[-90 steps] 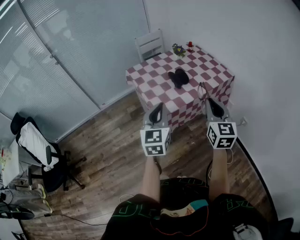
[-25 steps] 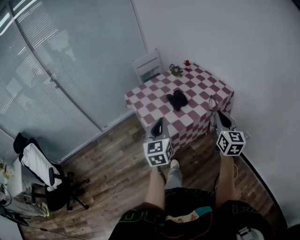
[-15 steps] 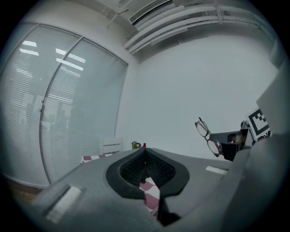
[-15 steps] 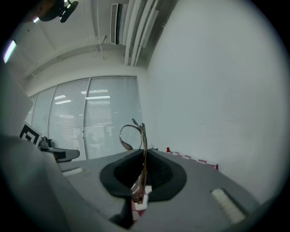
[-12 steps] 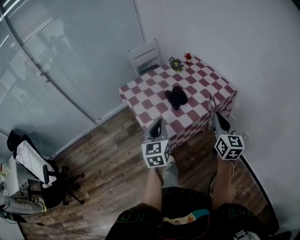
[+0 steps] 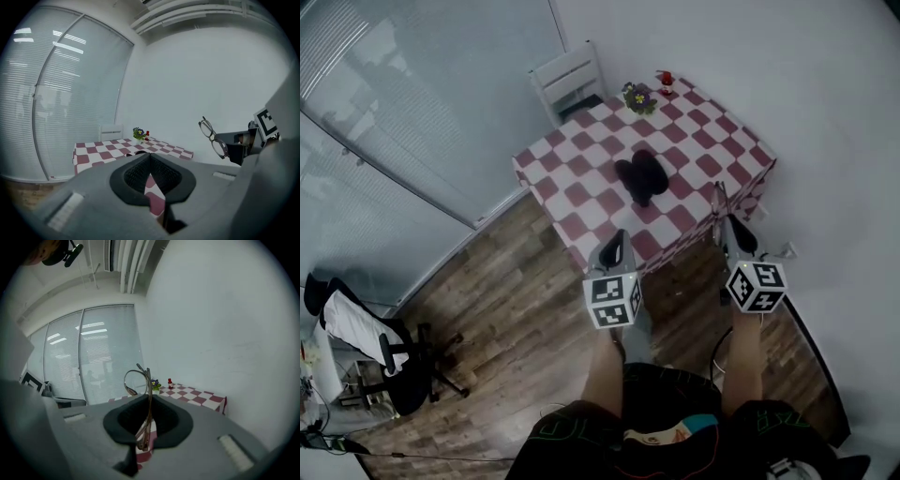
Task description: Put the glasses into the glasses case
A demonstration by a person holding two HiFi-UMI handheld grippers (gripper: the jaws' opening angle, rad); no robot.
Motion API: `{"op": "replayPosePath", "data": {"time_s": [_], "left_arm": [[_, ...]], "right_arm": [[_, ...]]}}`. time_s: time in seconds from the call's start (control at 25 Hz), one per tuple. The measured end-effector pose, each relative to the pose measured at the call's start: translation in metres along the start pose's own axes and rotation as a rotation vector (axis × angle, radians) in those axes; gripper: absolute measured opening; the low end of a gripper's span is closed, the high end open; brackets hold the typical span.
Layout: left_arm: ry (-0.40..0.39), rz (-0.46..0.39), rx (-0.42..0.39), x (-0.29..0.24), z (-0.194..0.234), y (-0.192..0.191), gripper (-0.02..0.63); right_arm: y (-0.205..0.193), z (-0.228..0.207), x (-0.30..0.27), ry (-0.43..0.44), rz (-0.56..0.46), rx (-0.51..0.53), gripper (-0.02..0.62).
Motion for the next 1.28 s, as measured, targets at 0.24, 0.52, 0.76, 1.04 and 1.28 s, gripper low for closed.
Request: {"op": "replayPosePath", "data": {"time_s": [0.24, 0.52, 0.76, 1.04, 1.28], "left_arm": [[-0.017, 0.034, 0.012, -0.035, 0.008, -0.014, 0.009], [-0.005, 0.070, 0.028, -0.072, 0.029, -0.024, 0.009], [-0.012, 0.085, 0.036, -0.108, 0.043, -0.028, 0.009], [-0.019, 0.101, 0.041, -0.148, 0.068, -0.026, 0.009], [-0.013, 0.094, 0.068, -0.177, 0.089, -0.026, 0.009]], "right_arm": [[-0.014, -0.011, -0.027, -0.020, 0.037, -0.002, 0.026], [-0.015, -0.018, -0.064, -0.036, 0.065, 0.003, 0.026], [-0.027, -0.018, -0.100, -0.029, 0.101, -0.004, 0.026], [-0.031, -0.016, -0.146, -0.029, 0.113, -0.008, 0.026], [-0.035, -0.002, -0.187, 0.036, 0.160, 0.054, 0.021]]}}
Point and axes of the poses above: the fingertips, and each gripper's own axes: x backward along the fingers, z to its left, y out of its top, the point moved 9 cm from there along x, backward along the fingers, and after that the axes turned 15 degrees about -z, right-handed, at the moved point
